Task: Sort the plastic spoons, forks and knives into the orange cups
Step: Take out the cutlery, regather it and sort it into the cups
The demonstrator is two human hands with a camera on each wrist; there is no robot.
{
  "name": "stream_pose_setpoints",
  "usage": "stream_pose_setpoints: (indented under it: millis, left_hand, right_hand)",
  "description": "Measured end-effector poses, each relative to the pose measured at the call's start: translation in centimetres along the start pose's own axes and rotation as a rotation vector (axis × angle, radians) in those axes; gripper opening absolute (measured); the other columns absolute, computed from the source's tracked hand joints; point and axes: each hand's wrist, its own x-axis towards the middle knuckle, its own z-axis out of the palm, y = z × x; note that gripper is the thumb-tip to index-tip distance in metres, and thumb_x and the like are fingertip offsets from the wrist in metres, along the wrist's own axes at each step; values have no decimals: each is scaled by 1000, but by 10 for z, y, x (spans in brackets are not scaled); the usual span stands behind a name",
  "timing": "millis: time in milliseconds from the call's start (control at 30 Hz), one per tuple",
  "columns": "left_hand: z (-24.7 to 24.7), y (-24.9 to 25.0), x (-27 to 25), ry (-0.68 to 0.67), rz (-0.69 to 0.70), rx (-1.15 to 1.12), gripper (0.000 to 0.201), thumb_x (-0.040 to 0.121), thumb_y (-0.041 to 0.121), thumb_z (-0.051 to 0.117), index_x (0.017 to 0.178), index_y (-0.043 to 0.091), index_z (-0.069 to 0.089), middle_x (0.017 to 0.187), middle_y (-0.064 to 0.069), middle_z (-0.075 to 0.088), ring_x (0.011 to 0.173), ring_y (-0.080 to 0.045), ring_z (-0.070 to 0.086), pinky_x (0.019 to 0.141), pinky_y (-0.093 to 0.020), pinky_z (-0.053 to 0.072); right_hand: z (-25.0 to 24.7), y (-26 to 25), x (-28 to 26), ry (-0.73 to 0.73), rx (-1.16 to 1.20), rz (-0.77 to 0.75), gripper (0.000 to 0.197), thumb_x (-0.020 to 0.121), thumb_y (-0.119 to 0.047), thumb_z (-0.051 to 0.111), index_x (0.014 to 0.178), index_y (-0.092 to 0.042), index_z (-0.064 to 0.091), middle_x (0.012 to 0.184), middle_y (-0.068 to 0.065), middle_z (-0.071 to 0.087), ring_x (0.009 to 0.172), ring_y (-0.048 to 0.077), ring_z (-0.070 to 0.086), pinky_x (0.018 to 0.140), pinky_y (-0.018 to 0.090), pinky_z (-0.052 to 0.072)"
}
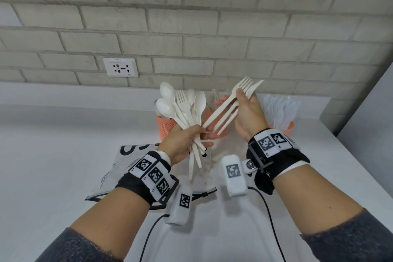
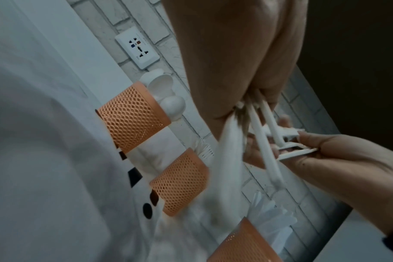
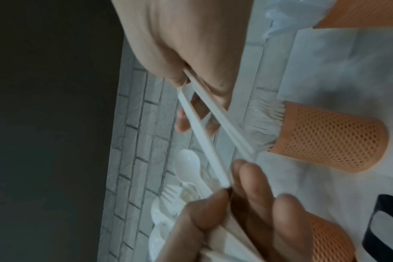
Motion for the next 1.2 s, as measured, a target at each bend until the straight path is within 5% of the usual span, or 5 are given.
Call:
stream_pose_setpoints:
  millis: [167, 367, 600, 800, 1200]
  left_hand:
    - [-3, 2, 0, 26, -28, 155, 12, 89, 0, 54, 80, 7, 59, 74, -12, 57, 48, -14, 58, 52, -27, 50]
    - [-3, 9, -6, -27, 71, 225, 15, 91, -6, 48, 93, 7, 54, 58, 3, 54, 50, -8, 51, 45, -16, 44]
    - [-16, 11, -3, -35, 68, 155, 9, 90, 1, 52, 90, 8, 58, 64, -4, 53, 56, -16, 51, 45, -19, 44]
    - [-29, 15, 9, 11, 57, 83, 7, 90, 2, 54, 90, 9, 57, 74, -3, 59, 65, -14, 62, 56, -24, 51]
    - [-45, 31, 35, 14, 81, 67, 4, 89, 4, 57, 92, 4, 57, 77, -5, 55, 63, -13, 53, 59, -23, 48]
  right_hand:
    - [9, 3, -2, -142, -310, -155, 18, 88, -26, 62, 100, -19, 51, 64, -7, 48, 42, 0, 43, 40, 16, 36]
    - [26, 23, -11, -303, -801, -94, 33, 78, -30, 73, 85, 1, 64, 71, 16, 67, 57, 16, 61, 55, 37, 51]
    - [33, 26, -12, -330, -680, -175, 19, 85, -22, 63, 85, -3, 62, 76, 19, 69, 61, 37, 65, 61, 51, 56]
    - [28, -7, 23, -125, -384, -141, 3, 96, -16, 48, 95, -19, 49, 77, 0, 61, 67, 14, 62, 71, 33, 55]
    - [-2, 26, 117, 28, -322, -235, 44, 80, 2, 60, 116, -15, 43, 77, 3, 63, 73, 19, 66, 86, 41, 52]
